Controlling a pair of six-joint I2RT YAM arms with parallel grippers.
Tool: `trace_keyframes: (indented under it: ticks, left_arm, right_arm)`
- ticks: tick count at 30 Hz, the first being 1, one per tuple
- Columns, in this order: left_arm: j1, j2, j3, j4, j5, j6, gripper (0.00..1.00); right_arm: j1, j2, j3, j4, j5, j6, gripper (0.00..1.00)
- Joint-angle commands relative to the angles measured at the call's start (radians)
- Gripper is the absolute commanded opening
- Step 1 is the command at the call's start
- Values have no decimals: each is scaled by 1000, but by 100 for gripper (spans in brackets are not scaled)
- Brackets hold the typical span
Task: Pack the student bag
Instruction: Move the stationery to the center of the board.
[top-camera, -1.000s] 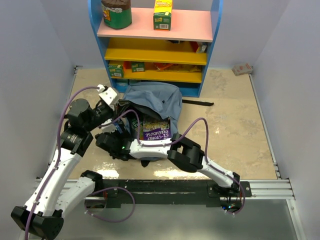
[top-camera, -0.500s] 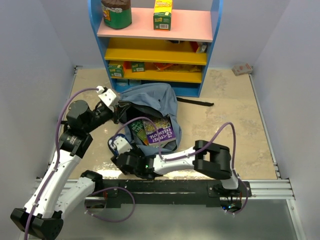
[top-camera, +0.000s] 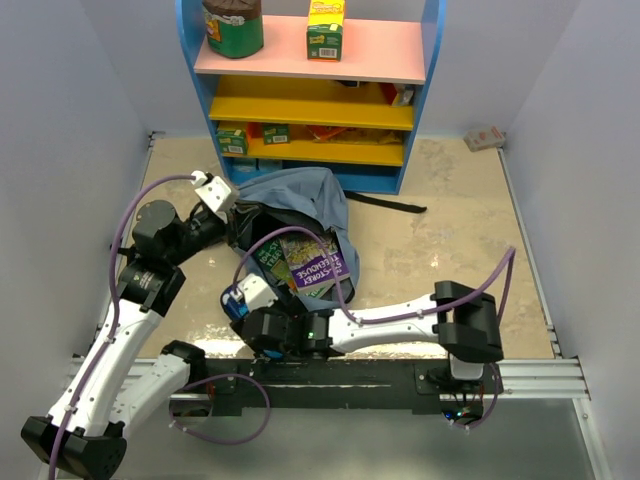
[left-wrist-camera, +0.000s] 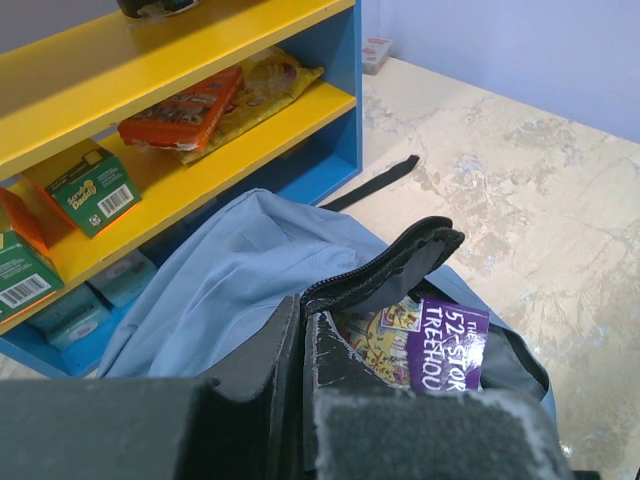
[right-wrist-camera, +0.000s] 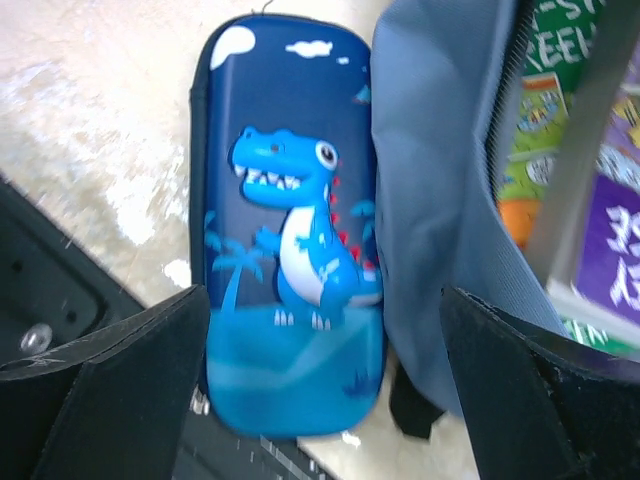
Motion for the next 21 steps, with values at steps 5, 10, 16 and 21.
trace_keyframes:
  ticks: [5, 10, 16, 21]
  left_arm:
    - [4, -47, 13, 189, 9, -24, 2]
    - [4, -10, 51, 268, 38, -47, 3]
    - [4, -9, 42, 299, 47, -49, 4]
    - [5, -26, 28, 284, 24, -29, 4]
  right_arm:
    - [47, -146, -112, 74, -117, 109, 99]
    - [8, -225, -280, 341, -288, 96, 99]
    - [-180, -172, -400, 524, -484, 158, 99]
    - [-286, -64, -361, 555, -547, 120, 99]
